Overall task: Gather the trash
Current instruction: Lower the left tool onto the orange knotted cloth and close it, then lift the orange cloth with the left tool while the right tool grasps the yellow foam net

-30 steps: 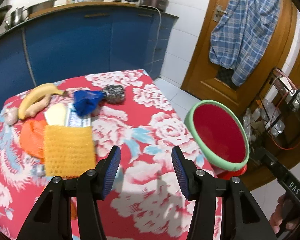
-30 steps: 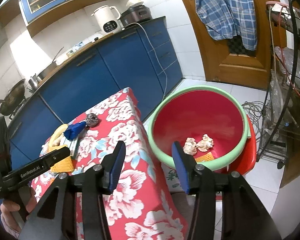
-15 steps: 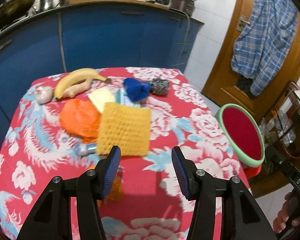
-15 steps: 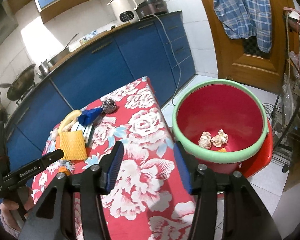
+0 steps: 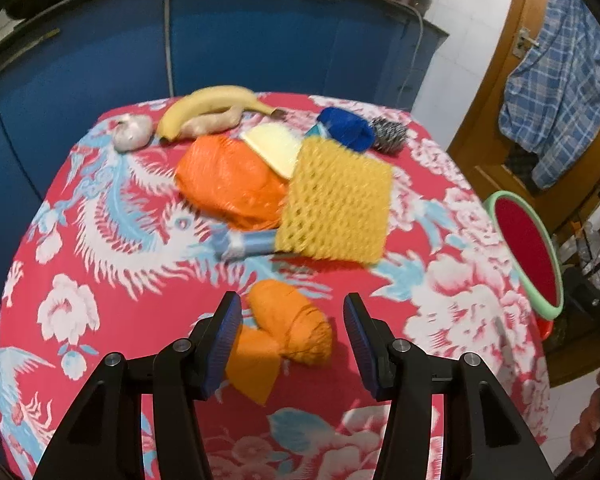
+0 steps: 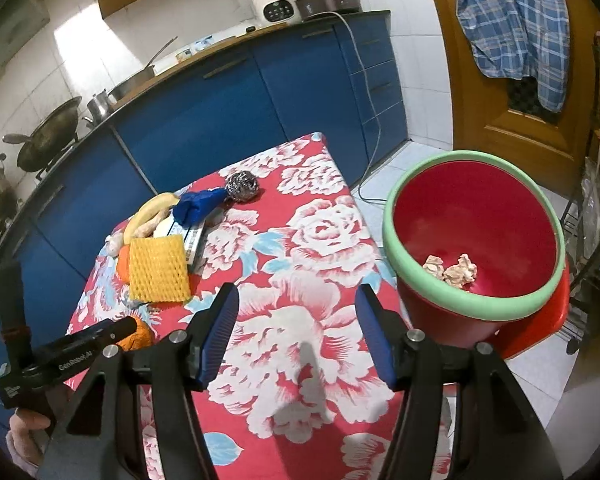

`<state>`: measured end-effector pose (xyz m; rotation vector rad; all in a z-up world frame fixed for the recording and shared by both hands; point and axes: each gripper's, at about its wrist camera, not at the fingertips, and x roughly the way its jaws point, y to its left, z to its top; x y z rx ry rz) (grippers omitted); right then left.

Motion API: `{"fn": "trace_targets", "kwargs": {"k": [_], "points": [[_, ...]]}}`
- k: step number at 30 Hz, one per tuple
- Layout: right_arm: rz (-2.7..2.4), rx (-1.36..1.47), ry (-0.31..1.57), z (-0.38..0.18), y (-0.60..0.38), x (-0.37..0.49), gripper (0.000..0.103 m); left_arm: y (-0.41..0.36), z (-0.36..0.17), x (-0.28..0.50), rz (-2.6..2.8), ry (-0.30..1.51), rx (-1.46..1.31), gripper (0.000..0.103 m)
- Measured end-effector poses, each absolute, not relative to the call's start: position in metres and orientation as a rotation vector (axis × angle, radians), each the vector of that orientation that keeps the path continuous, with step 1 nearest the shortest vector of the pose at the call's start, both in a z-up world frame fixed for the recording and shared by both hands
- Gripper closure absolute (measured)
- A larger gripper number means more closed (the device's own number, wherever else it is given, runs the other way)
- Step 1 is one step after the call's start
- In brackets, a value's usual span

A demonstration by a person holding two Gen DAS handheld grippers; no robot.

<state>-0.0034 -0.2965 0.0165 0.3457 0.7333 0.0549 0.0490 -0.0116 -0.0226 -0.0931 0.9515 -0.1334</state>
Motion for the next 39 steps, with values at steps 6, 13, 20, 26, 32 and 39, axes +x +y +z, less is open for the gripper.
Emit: {"fn": "trace_targets", "kwargs": {"k": [6, 13, 20, 26, 32, 39], "points": [[0.066, 0.327, 0.746, 0.015, -0.288, 0.001, 0.041, -0.003, -0.034, 0.051, -0.115, 0.975, -0.096, 0.046], [0.080, 0.313, 0.767, 0.010, -0.278, 0.007, 0.041, -0.006, -0.041, 0.051, -0.155, 0.985, -0.108, 0.043], [0.088, 0.304, 0.777, 0.009, -0.273, 0.011, 0.041, -0.012, -0.046, 0.052, -0.170, 0.973, -0.093, 0.045], [0.095, 0.296, 0.786, 0.007, -0.267, 0.015, 0.041, -0.016, -0.046, 0.049, -0.189, 0.959, -0.071, 0.059], [0.110, 0.273, 0.796, 0.006, -0.257, 0.020, 0.041, -0.006, -0.044, 0.049, -0.200, 0.951, -0.112, 0.064], [0.142, 0.261, 0.797, 0.008, -0.243, 0.028, 0.041, 0.014, -0.025, 0.049, -0.168, 0.887, -0.147, 0.064]]}}
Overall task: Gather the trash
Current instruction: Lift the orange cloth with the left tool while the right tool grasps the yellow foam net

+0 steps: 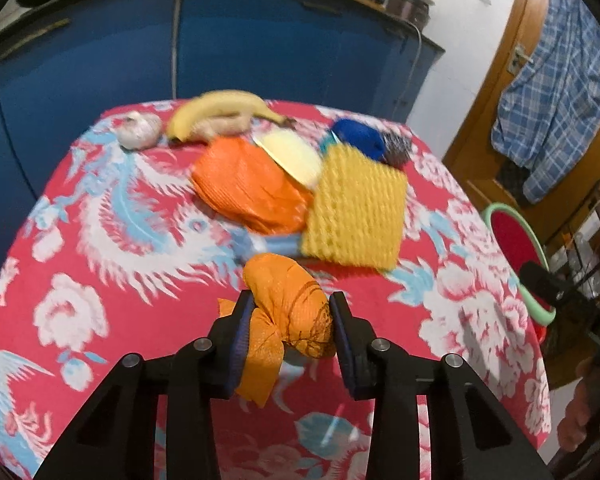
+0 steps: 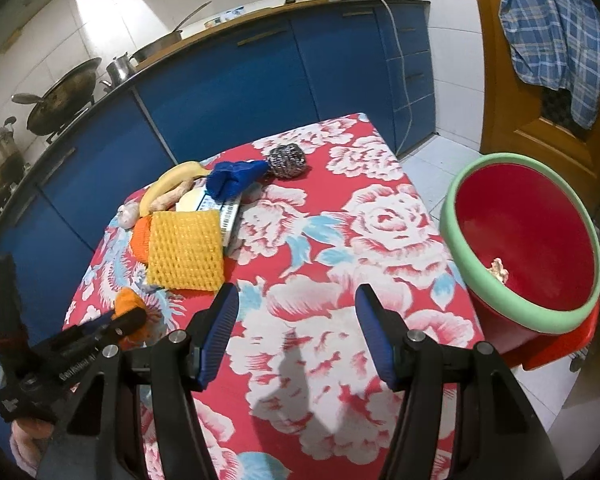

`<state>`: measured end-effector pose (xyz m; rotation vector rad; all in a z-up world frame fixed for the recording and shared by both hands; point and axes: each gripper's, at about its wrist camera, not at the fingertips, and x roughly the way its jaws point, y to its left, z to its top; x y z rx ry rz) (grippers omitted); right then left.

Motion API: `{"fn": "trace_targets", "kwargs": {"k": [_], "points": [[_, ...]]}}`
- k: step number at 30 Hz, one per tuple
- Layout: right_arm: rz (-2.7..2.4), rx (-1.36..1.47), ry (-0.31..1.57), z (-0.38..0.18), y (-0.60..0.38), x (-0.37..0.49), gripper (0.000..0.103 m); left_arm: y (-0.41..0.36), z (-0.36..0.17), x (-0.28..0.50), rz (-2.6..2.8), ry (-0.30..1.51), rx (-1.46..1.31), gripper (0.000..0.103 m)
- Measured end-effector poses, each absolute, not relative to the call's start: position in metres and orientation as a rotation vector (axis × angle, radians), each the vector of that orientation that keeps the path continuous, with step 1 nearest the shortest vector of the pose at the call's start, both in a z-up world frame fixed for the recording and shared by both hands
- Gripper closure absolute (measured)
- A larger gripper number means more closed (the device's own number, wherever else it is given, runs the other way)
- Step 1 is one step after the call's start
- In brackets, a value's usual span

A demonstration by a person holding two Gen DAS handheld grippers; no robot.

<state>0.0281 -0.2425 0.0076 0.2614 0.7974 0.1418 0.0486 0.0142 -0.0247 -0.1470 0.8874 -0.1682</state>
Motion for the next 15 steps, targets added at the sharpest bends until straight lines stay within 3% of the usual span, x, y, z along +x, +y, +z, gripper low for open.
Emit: {"fn": "trace_targets", "kwargs": {"k": [15], "points": [[0.255, 0.207, 0.823, 0.000, -0.186, 0.065, 0.041, 0.056, -0.015, 0.062, -0.062, 0.835, -0.175, 0.064]]}}
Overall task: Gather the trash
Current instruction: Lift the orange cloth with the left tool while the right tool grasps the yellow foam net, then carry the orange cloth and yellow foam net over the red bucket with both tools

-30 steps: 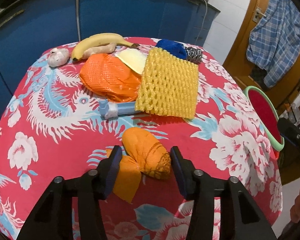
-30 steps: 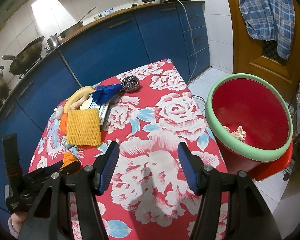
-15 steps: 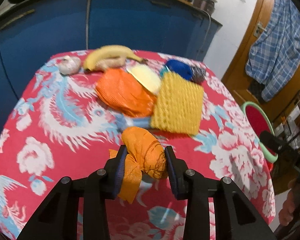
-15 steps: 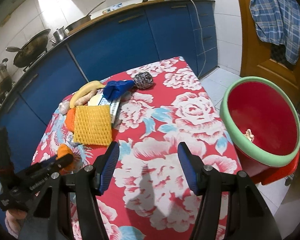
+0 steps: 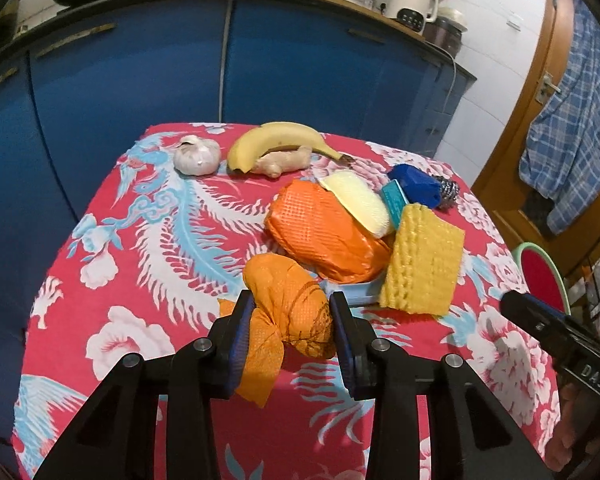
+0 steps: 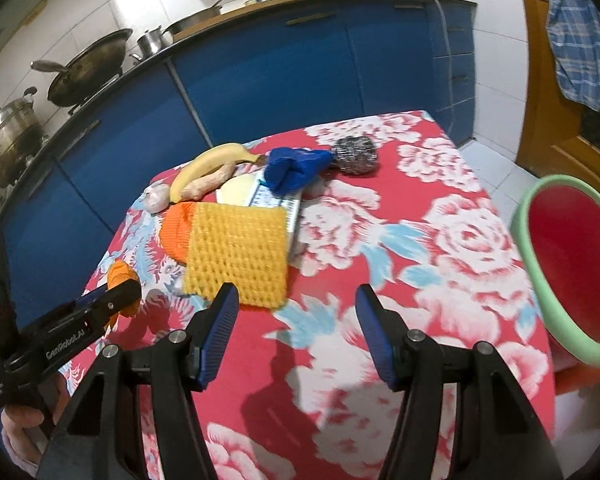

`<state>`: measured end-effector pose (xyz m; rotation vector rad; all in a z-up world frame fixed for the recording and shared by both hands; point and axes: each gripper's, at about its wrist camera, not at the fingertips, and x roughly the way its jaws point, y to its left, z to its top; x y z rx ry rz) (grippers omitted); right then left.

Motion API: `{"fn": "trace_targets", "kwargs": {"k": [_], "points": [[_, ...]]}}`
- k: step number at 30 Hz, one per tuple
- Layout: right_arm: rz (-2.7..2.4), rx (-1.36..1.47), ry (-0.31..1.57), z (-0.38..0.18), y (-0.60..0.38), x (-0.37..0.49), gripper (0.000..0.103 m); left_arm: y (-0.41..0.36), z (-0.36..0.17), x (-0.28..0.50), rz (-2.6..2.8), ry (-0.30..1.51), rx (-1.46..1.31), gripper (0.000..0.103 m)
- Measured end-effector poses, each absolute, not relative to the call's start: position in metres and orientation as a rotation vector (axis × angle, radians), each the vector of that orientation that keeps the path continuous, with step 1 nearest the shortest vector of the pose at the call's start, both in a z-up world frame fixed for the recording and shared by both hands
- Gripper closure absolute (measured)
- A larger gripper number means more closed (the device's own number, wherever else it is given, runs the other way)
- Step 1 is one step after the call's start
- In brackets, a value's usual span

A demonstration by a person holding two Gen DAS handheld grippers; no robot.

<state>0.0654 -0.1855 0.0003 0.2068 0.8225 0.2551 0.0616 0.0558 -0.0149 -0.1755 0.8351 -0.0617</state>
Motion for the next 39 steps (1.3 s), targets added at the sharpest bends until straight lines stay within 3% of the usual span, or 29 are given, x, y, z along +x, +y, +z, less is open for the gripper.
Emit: {"fn": "trace_targets", "kwargs": {"k": [16, 22, 27, 39], "points": [[0.302, 0.201, 0.902, -0.030, -0.156, 0.104, 0.042, 0.069, -0.022, 0.068, -0.058, 0.851, -0.218, 0.064], [0.325, 0.207, 0.921, -0.036, -0.153, 0.108, 0.057, 0.066, -0.021, 0.067, -0.064, 0.850, -0.217, 0.064], [0.331, 0.214, 0.910, -0.035, -0.154, 0.105, 0.085, 0.063, -0.016, 0.064, -0.070, 0.843, -0.208, 0.064], [0.329, 0.243, 0.821, -0.006, -0.173, 0.080, 0.088, 0.050, 0.000, 0.057, -0.088, 0.813, -0.182, 0.064]]}}
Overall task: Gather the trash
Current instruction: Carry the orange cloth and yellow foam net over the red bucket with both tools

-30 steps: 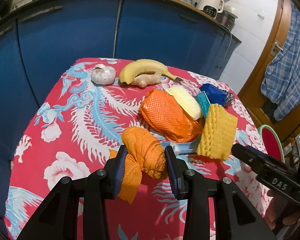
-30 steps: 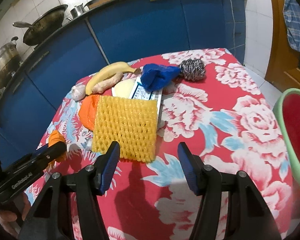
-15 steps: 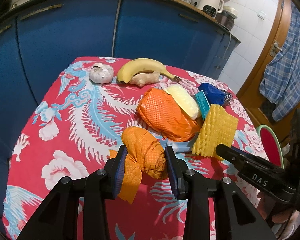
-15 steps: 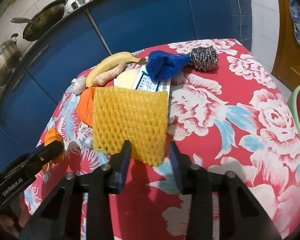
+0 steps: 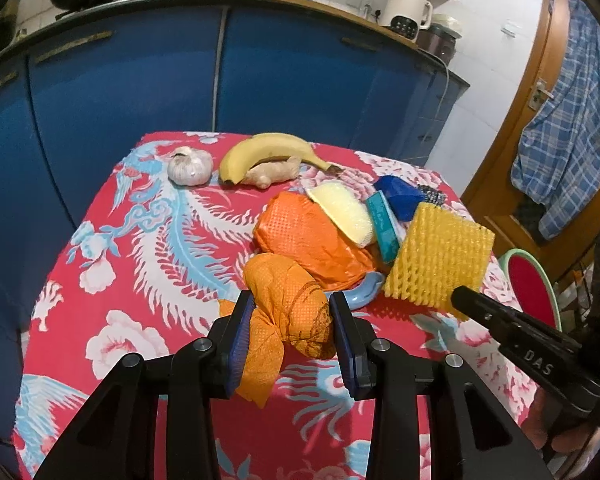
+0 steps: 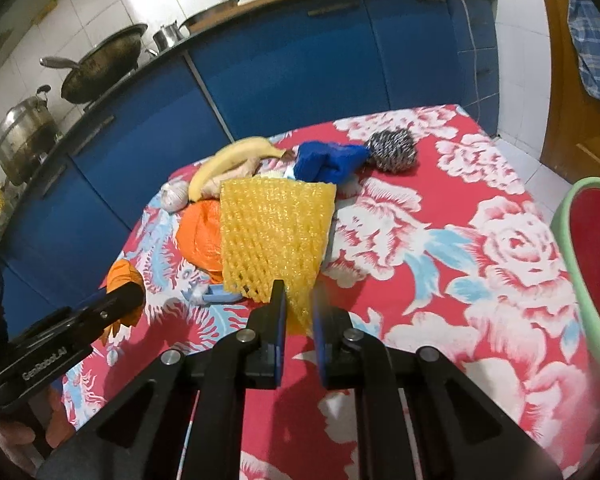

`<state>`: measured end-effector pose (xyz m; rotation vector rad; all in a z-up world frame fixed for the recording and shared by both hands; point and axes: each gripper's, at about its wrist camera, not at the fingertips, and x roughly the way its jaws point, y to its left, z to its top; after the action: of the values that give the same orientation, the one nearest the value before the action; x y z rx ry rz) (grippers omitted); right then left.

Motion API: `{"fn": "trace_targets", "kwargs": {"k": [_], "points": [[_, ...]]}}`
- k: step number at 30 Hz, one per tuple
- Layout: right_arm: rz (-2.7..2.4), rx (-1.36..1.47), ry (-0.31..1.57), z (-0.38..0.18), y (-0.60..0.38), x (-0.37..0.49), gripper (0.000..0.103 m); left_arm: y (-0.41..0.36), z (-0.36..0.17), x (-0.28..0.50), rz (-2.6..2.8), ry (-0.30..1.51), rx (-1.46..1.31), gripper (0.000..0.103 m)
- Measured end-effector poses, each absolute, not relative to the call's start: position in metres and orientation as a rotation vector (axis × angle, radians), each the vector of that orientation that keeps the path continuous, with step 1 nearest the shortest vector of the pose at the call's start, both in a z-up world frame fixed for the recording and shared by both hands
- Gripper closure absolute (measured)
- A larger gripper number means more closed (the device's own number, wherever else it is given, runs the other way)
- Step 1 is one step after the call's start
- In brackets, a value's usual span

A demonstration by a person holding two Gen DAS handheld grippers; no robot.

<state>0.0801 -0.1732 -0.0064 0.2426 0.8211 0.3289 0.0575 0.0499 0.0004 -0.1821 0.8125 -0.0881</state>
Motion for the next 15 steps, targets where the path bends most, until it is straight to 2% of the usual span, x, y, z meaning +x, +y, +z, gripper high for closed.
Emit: {"fn": "trace_targets", "kwargs": {"k": [15], "points": [[0.250, 0.295, 0.736, 0.036, -0.222, 0.038, 0.088, 0.008, 0.039, 0.055, -0.173, 0.747, -0.113, 0.064]]}}
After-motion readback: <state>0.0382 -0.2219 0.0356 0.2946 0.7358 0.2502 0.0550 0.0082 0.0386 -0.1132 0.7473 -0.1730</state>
